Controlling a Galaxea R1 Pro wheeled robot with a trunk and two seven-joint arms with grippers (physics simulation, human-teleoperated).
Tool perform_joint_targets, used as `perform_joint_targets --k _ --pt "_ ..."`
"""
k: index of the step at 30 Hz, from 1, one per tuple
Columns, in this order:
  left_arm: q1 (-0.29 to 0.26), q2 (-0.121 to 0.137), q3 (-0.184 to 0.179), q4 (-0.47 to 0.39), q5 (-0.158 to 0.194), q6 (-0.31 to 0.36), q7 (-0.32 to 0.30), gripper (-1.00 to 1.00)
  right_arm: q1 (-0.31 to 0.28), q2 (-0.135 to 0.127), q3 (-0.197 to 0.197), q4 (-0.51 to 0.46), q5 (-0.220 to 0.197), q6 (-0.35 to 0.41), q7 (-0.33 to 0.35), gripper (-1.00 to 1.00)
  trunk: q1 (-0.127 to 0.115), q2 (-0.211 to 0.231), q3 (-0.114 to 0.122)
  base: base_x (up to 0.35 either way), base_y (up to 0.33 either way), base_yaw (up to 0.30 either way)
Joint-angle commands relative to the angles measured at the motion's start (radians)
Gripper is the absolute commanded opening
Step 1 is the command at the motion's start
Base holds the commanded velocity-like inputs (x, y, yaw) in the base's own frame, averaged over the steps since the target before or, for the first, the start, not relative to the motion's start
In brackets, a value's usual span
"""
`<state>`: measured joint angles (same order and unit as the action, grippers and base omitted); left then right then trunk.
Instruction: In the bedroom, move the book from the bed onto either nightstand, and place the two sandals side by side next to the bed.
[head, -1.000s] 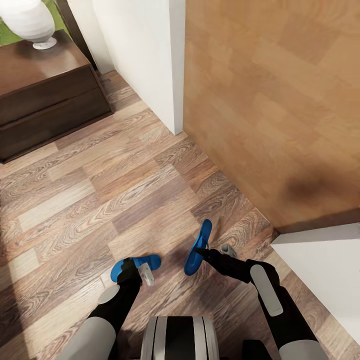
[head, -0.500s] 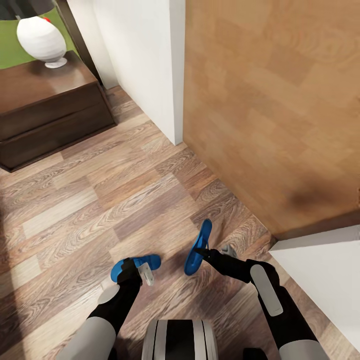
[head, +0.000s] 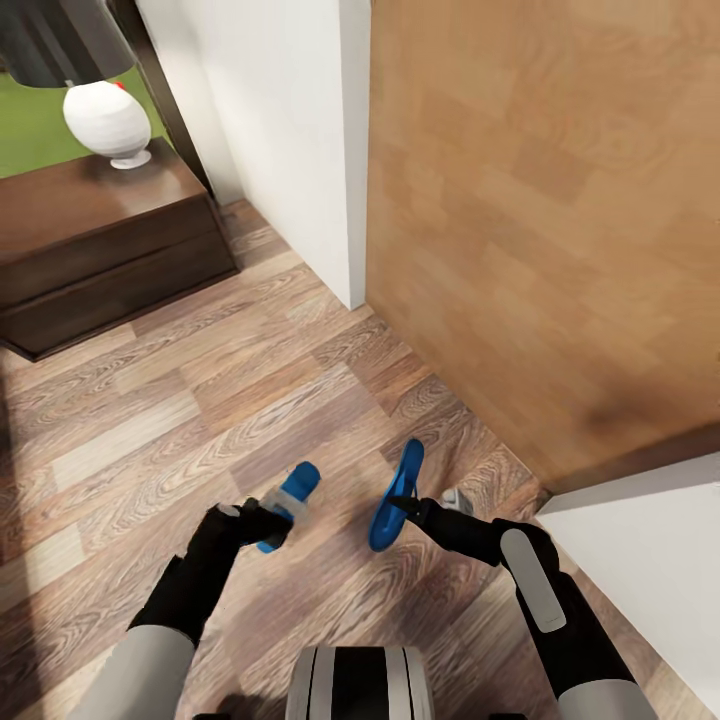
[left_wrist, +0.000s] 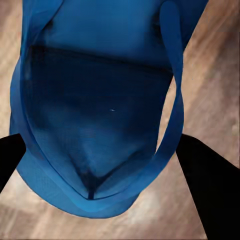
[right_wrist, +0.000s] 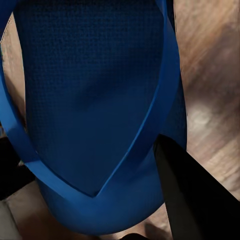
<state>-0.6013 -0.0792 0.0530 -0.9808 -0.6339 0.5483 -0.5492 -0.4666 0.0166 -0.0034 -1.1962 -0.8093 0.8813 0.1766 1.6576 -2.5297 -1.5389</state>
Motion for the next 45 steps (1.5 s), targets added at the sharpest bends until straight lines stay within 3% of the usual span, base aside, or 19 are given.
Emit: perform_joint_targets --k 1,2,3,5,7,9,13,16,19,25,45 --pt "0.000 0.015 0.029 -0.014 0.077 0.002 -0.037 -1.00 -0.001 0.000 -0.001 0.000 0.008 0.004 0.004 -1.00 0.000 0.000 0.003 0.000 0.000 0.000" --pt "0.000 0.033 0.057 -0.024 0.188 0.000 -0.072 -1.00 -0.001 0.001 -0.001 0.000 0.008 0.003 0.004 -1.00 -0.001 0.000 0.007 0.000 0.000 0.000" --pt "0.002 0.042 0.072 -0.029 0.277 -0.001 -0.100 -1.00 -0.001 0.003 0.000 0.002 0.008 0.003 0.004 -1.00 -0.001 0.001 0.011 0.000 0.000 0.000" --pt "0.004 0.046 0.084 -0.033 0.385 -0.002 -0.126 -1.00 -0.001 0.005 0.001 0.016 0.011 0.001 0.003 -1.00 -0.002 0.001 0.019 0.000 0.000 0.000" --pt "0.004 0.048 0.090 -0.030 0.462 -0.002 -0.133 -1.00 -0.001 0.007 0.003 0.041 0.013 0.000 0.002 -1.00 -0.003 0.001 0.027 0.000 0.000 0.000" --pt "0.004 0.052 0.100 0.017 0.497 -0.010 -0.135 -1.00 -0.001 0.009 0.005 0.082 0.016 -0.001 0.002 -1.00 -0.004 0.002 0.034 0.000 0.000 0.000" --pt "0.008 0.087 0.179 0.074 0.515 -0.058 -0.153 -1.00 -0.001 0.008 0.006 0.137 0.018 -0.002 0.001 -1.00 -0.006 0.003 0.050 0.000 0.000 0.000" --pt "0.023 0.126 0.290 0.196 0.513 -0.120 -0.289 -1.00 -0.001 0.006 0.006 0.149 0.025 -0.002 -0.001 -1.00 -0.007 0.004 0.061 0.000 0.000 0.000" --pt "0.026 0.156 0.320 0.254 0.512 -0.199 -0.334 -1.00 -0.001 0.001 0.006 0.157 0.028 -0.002 0.002 -1.00 -0.009 0.004 0.073 0.000 0.000 0.000" --pt "0.027 0.212 0.334 0.349 0.511 -0.252 -0.390 -1.00 -0.001 -0.001 0.005 0.229 0.031 -0.003 0.001 -1.00 -0.011 0.006 0.096 0.000 0.000 0.000" --pt "0.028 0.212 0.334 0.360 0.516 -0.255 -0.404 -1.00 -0.001 -0.002 0.006 0.260 0.039 -0.024 0.001 -1.00 -0.020 0.010 0.173 0.000 0.000 0.000"
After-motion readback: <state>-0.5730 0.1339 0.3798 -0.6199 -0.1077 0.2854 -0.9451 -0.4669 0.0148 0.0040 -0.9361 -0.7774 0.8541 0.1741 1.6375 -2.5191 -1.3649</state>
